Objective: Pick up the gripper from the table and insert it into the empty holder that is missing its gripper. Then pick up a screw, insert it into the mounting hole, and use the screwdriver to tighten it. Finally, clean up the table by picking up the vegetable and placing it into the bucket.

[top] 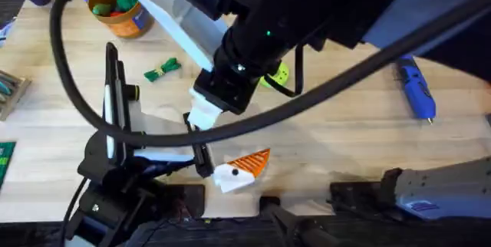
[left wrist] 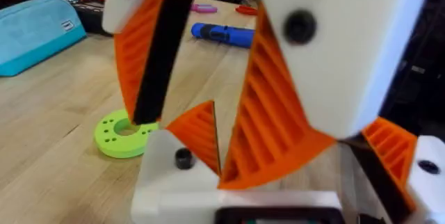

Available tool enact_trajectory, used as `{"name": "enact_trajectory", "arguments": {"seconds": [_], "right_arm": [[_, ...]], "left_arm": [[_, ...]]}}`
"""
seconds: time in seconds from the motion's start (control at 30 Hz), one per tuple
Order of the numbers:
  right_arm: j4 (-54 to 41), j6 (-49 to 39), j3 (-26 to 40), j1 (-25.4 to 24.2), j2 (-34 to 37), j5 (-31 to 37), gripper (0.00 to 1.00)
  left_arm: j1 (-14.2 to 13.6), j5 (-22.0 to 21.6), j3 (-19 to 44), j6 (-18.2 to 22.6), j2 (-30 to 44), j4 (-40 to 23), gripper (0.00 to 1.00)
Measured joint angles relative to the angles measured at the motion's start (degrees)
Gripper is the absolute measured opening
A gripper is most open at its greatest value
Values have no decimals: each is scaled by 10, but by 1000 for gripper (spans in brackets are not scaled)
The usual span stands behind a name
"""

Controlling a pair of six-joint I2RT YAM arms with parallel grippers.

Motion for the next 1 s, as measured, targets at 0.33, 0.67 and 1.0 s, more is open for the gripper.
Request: {"name": "enact_trajectory", "arguments": {"seconds": [0.33,0.67,1.0], "right_arm": [[0,-1,0,-16,-9,-2,815],[-7,-1,0,-57,-65,-2,903],[-71,-1,0,-119,-73,-4,907]], "left_arm": [[0,0,0,0,0,0,993],[0,0,0,0,0,0,993],[0,0,0,0,0,0,993]]}}
